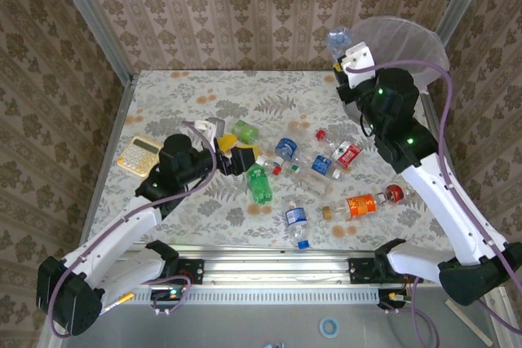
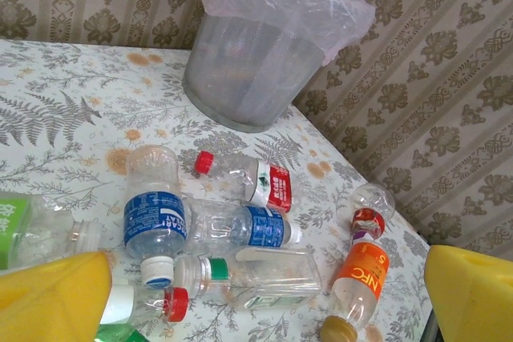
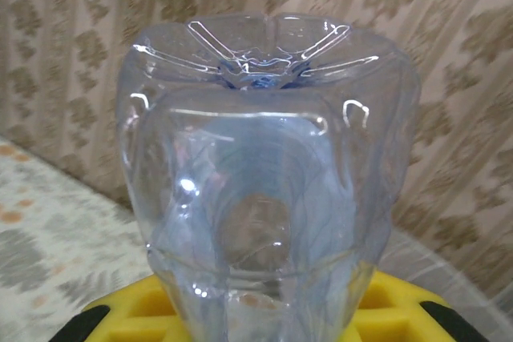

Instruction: Throw the plastic bottles in the bin

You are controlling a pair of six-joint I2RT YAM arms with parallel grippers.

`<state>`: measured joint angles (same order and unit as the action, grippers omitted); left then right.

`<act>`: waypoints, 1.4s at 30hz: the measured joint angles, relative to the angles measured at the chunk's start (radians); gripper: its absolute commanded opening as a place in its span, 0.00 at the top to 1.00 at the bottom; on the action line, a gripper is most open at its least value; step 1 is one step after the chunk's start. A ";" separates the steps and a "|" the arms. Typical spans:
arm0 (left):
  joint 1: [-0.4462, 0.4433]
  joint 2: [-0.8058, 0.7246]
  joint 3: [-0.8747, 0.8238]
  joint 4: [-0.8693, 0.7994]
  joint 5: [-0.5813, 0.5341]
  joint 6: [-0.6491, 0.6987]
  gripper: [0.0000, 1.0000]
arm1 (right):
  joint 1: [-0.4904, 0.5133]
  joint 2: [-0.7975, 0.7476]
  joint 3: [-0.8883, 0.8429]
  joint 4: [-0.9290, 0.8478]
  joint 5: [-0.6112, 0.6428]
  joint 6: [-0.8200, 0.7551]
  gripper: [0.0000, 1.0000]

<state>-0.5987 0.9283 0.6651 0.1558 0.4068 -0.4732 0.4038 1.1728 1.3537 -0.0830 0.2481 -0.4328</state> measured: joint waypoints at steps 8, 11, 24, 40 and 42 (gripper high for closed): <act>0.012 0.008 -0.020 0.001 -0.009 0.000 0.00 | 0.000 0.087 0.078 0.216 0.061 -0.234 0.71; 0.018 0.013 -0.024 0.001 -0.011 0.000 0.00 | -0.008 0.118 0.115 0.275 0.064 -0.285 0.72; 0.043 0.028 -0.024 0.006 -0.009 -0.001 0.00 | -0.146 0.142 0.177 0.358 0.063 -0.279 0.72; 0.045 0.090 -0.024 0.015 0.013 -0.001 0.00 | -0.342 0.147 0.279 0.241 0.027 -0.041 0.60; 0.045 0.093 -0.024 0.015 0.016 -0.001 0.00 | -0.367 0.186 0.344 0.183 0.011 -0.004 0.56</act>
<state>-0.5537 1.0218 0.6407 0.1707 0.4225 -0.4744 0.0364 1.3590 1.6981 0.0998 0.2588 -0.4366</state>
